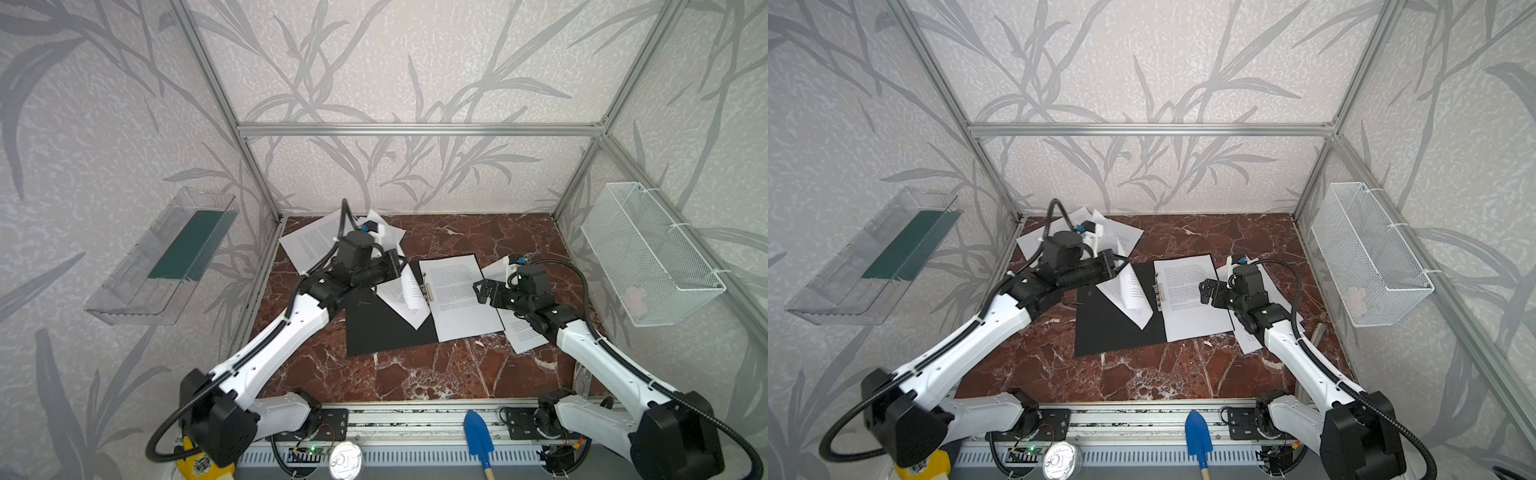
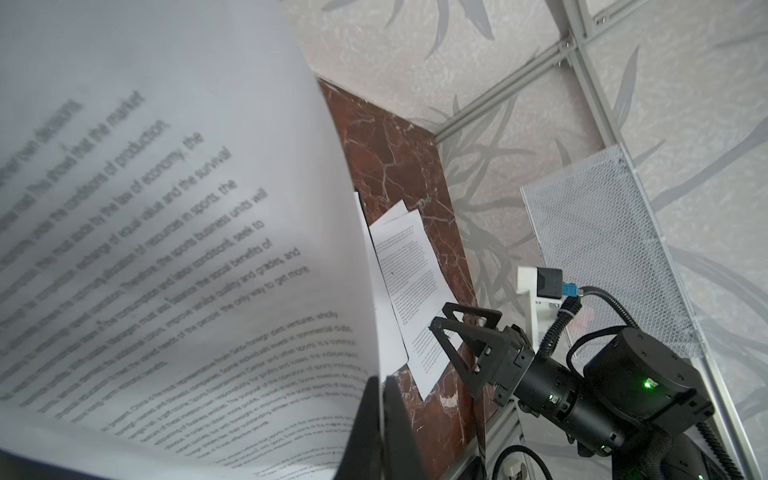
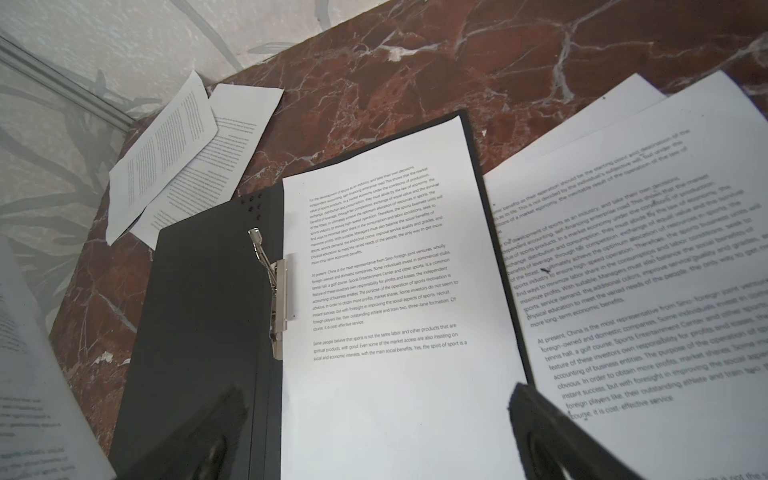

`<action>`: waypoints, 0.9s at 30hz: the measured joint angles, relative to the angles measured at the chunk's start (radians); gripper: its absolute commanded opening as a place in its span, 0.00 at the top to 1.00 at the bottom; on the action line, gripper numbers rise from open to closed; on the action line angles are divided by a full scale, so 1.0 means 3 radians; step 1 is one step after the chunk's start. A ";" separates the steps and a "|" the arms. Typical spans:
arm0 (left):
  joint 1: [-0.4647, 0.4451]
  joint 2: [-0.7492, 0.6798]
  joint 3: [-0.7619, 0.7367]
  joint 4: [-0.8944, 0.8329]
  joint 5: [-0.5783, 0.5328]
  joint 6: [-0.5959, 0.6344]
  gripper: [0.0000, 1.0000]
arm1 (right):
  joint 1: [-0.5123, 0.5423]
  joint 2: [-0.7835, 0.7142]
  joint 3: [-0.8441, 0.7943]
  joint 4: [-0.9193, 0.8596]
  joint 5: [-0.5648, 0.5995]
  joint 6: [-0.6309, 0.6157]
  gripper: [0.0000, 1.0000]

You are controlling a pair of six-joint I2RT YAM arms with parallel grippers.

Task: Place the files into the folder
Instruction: 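Lift the sheet with the left gripper while the right gripper opens the folder cover, then carry the held sheet over the open folder toward the metal clip with the left gripper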

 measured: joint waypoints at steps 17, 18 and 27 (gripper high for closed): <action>-0.0500 0.0364 -0.0029 0.0231 -0.0226 -0.0079 1.00 | 0.0006 -0.0275 -0.0200 0.0156 0.0045 0.0153 0.01; -0.0401 0.0384 -0.0150 0.0284 -0.0167 -0.0155 1.00 | 0.0008 -0.0275 -0.0214 0.0181 0.0036 0.0165 0.01; 0.0519 0.1260 -0.0551 0.0291 0.0464 -0.0324 1.00 | 0.0172 0.0029 -0.0300 0.0504 -0.0019 0.0195 0.01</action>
